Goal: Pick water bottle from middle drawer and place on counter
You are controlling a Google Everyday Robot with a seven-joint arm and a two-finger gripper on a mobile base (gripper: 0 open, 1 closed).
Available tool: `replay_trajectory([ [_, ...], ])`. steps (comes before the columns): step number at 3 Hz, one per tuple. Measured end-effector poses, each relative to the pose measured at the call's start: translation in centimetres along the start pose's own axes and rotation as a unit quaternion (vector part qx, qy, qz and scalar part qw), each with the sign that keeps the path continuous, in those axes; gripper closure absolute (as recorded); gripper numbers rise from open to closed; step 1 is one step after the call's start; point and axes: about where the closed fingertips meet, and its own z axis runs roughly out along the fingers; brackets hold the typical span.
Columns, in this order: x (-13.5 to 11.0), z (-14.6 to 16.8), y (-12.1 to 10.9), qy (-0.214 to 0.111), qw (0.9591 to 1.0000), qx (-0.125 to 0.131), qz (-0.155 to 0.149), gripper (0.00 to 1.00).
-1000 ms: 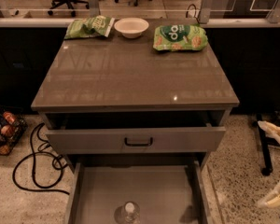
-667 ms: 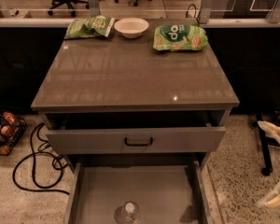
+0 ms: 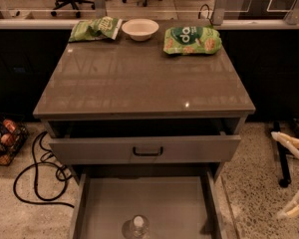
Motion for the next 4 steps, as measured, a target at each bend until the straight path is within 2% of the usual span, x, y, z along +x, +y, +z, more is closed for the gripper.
replay_trajectory([
  [1,4.2,1.3,0.7,-0.025,0.9993,-0.025,-0.014,0.0],
  [2,7.5,2.5,2.3,-0.042,0.9983,-0.032,-0.025,0.0],
  [3,10.3,4.7,5.8,-0.053,0.9978,-0.034,-0.02,0.0],
  [4,12.1,7.1,8.6,-0.068,0.9963,-0.052,0.004,0.0],
])
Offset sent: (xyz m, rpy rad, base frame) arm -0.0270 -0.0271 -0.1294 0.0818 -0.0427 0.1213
